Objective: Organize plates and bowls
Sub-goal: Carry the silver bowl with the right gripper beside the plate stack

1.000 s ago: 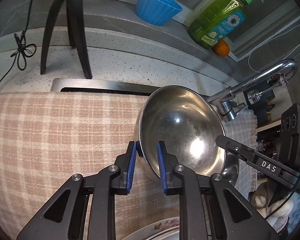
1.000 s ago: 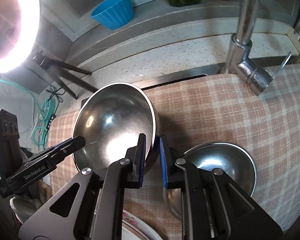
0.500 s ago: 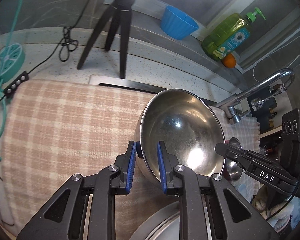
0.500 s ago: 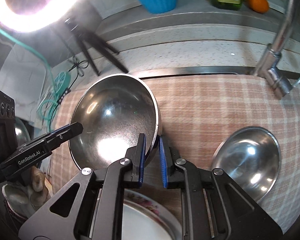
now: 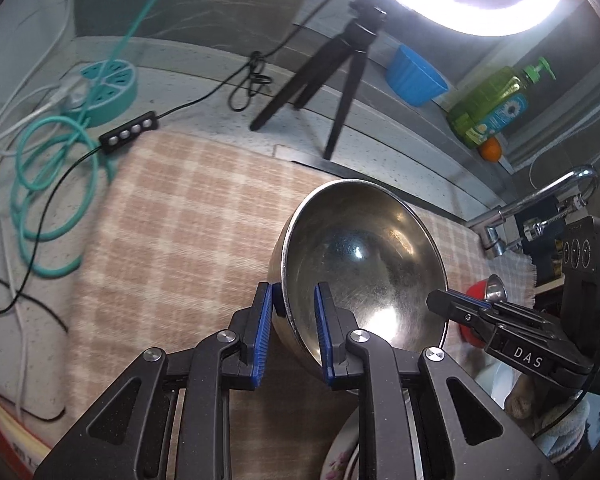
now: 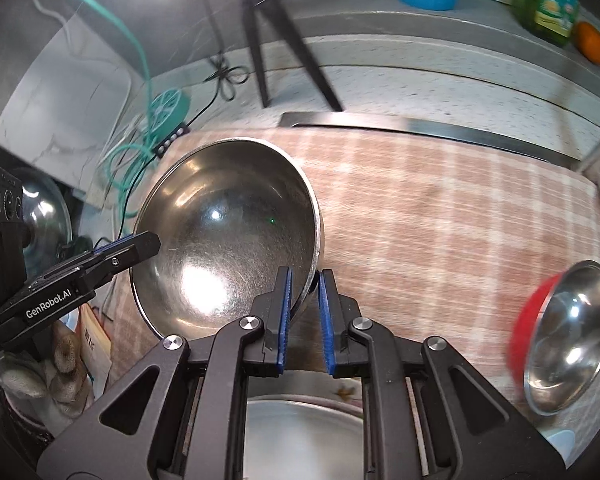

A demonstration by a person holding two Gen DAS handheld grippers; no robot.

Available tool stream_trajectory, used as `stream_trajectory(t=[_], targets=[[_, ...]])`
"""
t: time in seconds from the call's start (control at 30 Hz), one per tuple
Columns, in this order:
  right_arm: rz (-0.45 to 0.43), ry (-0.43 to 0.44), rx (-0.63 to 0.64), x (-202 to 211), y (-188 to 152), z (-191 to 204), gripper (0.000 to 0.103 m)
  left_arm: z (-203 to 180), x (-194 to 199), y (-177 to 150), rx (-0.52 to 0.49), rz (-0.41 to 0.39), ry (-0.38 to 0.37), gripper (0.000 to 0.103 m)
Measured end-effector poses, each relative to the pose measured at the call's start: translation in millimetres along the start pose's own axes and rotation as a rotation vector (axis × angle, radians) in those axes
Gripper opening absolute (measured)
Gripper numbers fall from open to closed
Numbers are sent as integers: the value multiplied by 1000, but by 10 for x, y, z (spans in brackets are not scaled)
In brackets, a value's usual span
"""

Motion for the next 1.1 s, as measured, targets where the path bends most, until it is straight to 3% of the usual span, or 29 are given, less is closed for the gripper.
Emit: stream_trajectory(t=[0.57, 1.1], targets=[[37, 7, 94, -305, -8, 542, 14, 533, 213, -248, 88, -32, 26, 18], [65, 10, 179, -417, -185, 833, 14, 758, 392, -599, 150, -52, 16, 18]])
Point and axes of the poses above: each gripper's, at about its wrist camera, not at the fingertips, and x roughly against the way its jaws point, z to its left, y to its top, the point moved 8 cm from there along -x, roughly the way its jaws point, and after that the axes turned 15 degrees about z, right-handed, at the moved point
